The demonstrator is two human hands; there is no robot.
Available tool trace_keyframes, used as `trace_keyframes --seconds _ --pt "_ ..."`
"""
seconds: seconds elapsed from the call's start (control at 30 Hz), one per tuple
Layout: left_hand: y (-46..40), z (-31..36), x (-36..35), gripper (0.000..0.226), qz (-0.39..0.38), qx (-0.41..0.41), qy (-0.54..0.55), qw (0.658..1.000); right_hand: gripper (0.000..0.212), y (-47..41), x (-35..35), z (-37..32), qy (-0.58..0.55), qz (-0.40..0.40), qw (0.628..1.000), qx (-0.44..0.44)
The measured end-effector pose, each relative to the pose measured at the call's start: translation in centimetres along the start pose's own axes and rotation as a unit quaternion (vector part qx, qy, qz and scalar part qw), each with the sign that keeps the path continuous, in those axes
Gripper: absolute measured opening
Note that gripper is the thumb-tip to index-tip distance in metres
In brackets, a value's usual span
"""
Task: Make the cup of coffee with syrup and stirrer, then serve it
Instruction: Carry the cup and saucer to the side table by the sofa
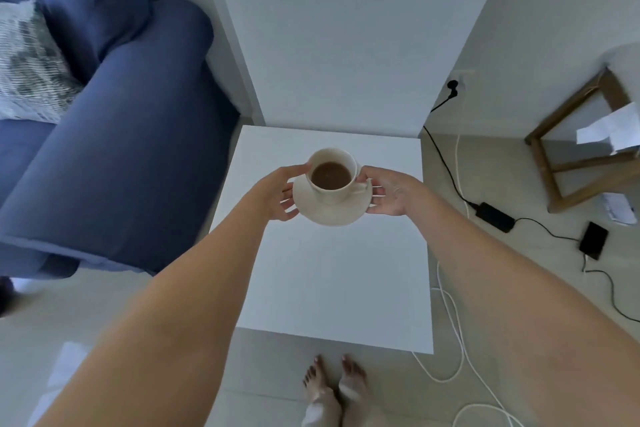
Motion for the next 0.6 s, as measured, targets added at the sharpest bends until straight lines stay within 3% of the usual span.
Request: trace_keyframes --seconds 0.47,0.6 --pt "-12.2 -4.7 1.8 0.061 0.004 0.037 0.046 0.998 0.021 -13.0 -0.4 5.7 0.02 0.016 0.999 -0.028" --pt "-14.0 -4.9 2.1 0.062 0.009 0.033 0.064 0.997 0.011 -14.9 -0.9 6.5 0.0 0.014 1.0 -0.026"
Point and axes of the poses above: each hand's wrist, its own y-axis away from the middle knuckle, its own x-axis out of the back of the hand, z = x × y, the point moved 10 cm from there along -y, towards the middle knuckle, and after that the axes turned 3 degrees about z, right-handed, at the moved point
